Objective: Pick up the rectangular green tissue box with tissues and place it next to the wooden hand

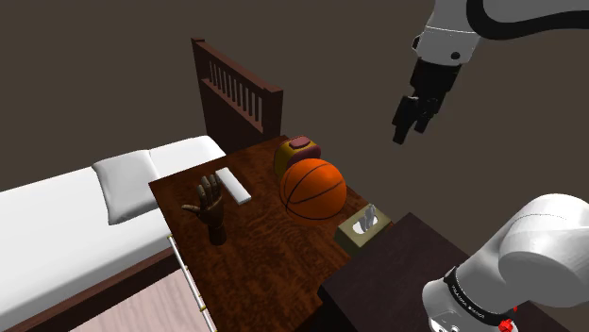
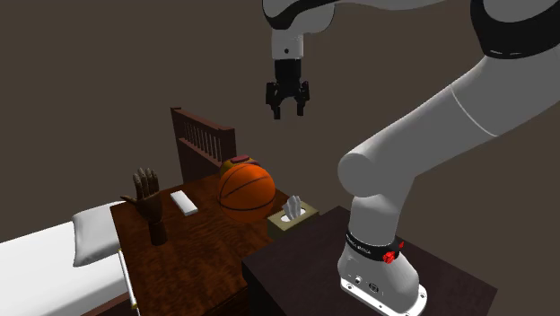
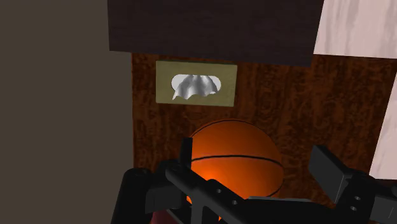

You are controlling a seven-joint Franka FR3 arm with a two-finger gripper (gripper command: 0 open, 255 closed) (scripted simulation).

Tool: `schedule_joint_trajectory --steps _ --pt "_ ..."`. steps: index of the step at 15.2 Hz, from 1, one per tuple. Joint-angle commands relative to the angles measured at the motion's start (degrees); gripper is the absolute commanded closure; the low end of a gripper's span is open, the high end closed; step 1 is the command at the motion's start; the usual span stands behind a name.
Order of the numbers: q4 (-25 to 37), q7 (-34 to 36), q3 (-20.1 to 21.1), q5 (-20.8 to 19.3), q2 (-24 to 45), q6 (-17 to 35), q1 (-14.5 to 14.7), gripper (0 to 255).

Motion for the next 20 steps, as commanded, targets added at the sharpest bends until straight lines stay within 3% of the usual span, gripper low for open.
schedule_joint_trajectory --steps 1,12,20 --pt "0.0 0.0 0.0 0.0 0.0 0.0 0.0 0" --pt "-10.3 16.5 7.6 -3.8 14.0 18.5 -5.1 0" --pt "-12.3 31.5 11.3 -11.0 30.5 31.2 -10.4 0"
